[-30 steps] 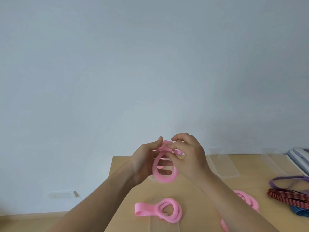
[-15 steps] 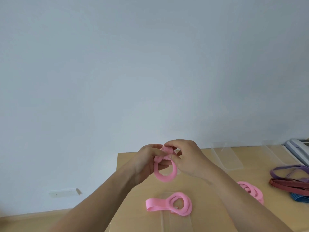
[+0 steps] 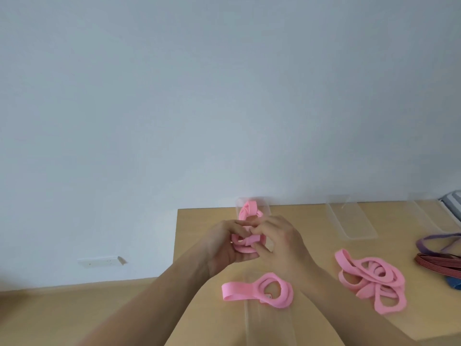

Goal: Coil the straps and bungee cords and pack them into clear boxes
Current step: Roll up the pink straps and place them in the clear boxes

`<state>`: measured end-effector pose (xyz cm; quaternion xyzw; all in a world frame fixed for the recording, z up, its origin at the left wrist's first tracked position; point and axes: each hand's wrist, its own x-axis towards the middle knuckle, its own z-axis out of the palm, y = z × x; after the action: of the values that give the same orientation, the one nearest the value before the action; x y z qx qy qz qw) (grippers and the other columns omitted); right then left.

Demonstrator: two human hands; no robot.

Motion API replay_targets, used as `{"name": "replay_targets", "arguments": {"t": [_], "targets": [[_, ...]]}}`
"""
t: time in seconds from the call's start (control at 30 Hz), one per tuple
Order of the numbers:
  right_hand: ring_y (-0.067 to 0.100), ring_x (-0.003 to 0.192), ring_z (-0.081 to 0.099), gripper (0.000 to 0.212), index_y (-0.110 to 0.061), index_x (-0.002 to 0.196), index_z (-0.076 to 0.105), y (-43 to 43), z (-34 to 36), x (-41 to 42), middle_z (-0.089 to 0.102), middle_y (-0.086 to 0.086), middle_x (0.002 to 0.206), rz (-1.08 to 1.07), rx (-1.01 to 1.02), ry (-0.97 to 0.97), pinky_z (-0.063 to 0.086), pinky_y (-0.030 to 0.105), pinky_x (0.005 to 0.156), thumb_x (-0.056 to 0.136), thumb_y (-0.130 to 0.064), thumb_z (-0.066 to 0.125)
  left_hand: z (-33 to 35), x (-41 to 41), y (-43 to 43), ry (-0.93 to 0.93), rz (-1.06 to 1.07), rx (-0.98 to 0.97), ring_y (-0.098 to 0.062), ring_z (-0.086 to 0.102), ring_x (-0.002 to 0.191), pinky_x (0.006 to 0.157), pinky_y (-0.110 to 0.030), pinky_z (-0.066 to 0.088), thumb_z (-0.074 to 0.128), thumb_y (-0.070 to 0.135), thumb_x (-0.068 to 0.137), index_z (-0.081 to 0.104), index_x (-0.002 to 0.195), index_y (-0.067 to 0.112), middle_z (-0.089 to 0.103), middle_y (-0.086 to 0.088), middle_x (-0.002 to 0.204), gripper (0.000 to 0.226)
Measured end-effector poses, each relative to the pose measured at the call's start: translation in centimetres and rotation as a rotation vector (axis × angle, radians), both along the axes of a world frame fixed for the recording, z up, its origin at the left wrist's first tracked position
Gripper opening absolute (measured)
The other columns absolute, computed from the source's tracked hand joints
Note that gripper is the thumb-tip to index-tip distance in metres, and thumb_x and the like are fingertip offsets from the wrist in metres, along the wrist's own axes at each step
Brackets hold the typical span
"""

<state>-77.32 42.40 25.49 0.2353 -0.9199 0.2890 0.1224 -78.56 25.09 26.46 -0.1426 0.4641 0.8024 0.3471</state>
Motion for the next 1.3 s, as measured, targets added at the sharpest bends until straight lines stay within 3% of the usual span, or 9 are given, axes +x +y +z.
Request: {"name": "replay_targets", "arguments": {"t": [0.13,0.3,0.43,0.63,0.73,0.9,1.1,1.3], "targets": [[0.011,0.108,0.060,0.029,-0.017,0.099,0.069,1.5,-2.1,-1.2,0.068,-0.007,0.117,0.103,-0.010,-0.167,0.046,0.021,0.088,0.073,-0.027,0.077,-1.7,-1.4,0.7,-0.114,0.061,0.018,-0.043,0.065,0.100,0.081,-0.046,0.058,0.044,0.002,0.080,0.065,0.123,-0.008,0.067,-0.024,0.107,0.049],[0.008,0.086,0.063,0.035,-0.024,0.094,0.063,3.0,-4.2,-3.6,0.070,-0.010,0.098,0.109,-0.080,-0.249,0.051,0.022,0.074,0.069,-0.022,0.087,-3.0,-3.4,1.7,-0.137,0.047,-0.190,-0.036,0.061,0.089,0.080,-0.044,0.053,0.055,0.016,0.084,0.070,0.102,0.006,0.067,-0.019,0.103,0.025],[0.013,0.080,0.061,0.025,-0.020,0.097,0.060,3.3,-5.2,-3.9,0.068,-0.007,0.092,0.149,-0.074,-0.170,0.051,0.025,0.069,0.077,-0.027,0.073,-3.6,-4.6,2.7,-0.180,0.040,-0.279,-0.034,0.057,0.080,0.073,-0.039,0.050,0.067,0.023,0.072,0.069,0.100,0.006,0.066,-0.017,0.095,0.033],[0.021,0.088,0.062,0.040,-0.009,0.110,0.059,4.2,-7.1,-5.3,0.066,0.003,0.100,0.225,0.102,-0.126,0.054,0.032,0.075,0.074,-0.020,0.072,-5.0,-6.2,4.0,-0.199,0.032,-0.319,-0.026,0.060,0.072,0.074,-0.038,0.051,0.063,0.022,0.084,0.071,0.097,0.006,0.066,-0.011,0.087,0.022],[0.022,0.089,0.061,0.039,-0.006,0.113,0.059,4.4,-7.3,-6.2,0.065,0.005,0.101,0.238,0.091,-0.117,0.053,0.031,0.078,0.077,-0.019,0.069,-5.6,-7.1,4.0,-0.193,0.048,-0.310,-0.025,0.064,0.072,0.073,-0.038,0.053,0.061,0.020,0.088,0.073,0.101,0.004,0.068,-0.011,0.086,0.025],[0.022,0.103,0.061,0.058,-0.008,0.123,0.055,5.2,-7.7,-7.6,0.064,0.004,0.114,0.255,0.051,-0.211,0.052,0.033,0.089,0.075,-0.030,0.079,-5.8,-8.0,4.2,-0.184,0.074,-0.305,-0.027,0.065,0.072,0.068,-0.036,0.053,0.058,0.019,0.090,0.073,0.102,0.003,0.071,-0.011,0.084,0.025],[0.021,0.104,0.059,0.068,-0.010,0.126,0.054,5.5,-7.8,-8.7,0.064,0.001,0.116,0.314,0.037,-0.257,0.049,0.031,0.088,0.069,-0.029,0.085,-6.5,-8.2,4.1,-0.220,0.102,-0.286,-0.030,0.065,0.078,0.071,-0.037,0.054,0.060,0.022,0.091,0.071,0.108,0.002,0.070,-0.015,0.094,0.029],[0.021,0.092,0.062,0.038,-0.009,0.112,0.063,5.3,-8.0,-9.2,0.068,0.004,0.103,0.228,-0.108,-0.184,0.050,0.030,0.080,0.077,-0.013,0.076,-7.1,-8.3,4.1,-0.200,0.160,-0.319,-0.035,0.065,0.081,0.081,-0.048,0.056,0.062,0.023,0.092,0.071,0.111,0.000,0.068,-0.020,0.100,0.031]]}}
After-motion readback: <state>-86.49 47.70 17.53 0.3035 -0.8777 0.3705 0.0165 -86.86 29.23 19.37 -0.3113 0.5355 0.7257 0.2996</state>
